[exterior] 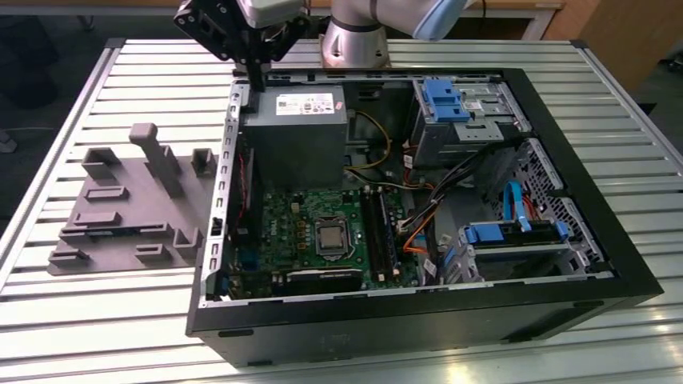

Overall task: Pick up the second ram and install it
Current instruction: 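Reach for the second ram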

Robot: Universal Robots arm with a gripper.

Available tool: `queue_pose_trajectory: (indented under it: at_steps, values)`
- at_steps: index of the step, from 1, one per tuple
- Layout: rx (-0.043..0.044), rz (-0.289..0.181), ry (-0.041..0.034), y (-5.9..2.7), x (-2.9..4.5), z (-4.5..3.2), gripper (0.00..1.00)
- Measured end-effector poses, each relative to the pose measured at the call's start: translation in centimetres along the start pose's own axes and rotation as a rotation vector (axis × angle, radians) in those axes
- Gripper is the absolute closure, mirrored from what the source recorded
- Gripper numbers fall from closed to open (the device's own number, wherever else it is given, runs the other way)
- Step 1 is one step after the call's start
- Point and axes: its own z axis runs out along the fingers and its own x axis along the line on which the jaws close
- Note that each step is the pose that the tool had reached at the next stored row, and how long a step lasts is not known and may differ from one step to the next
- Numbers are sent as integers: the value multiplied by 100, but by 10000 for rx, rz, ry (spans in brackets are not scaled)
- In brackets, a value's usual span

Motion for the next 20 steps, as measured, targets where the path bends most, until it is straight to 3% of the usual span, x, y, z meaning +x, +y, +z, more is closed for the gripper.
queue_pose_trajectory:
  at_steps: [20]
  values:
    - [-1,0,0,-14,178,3,89]
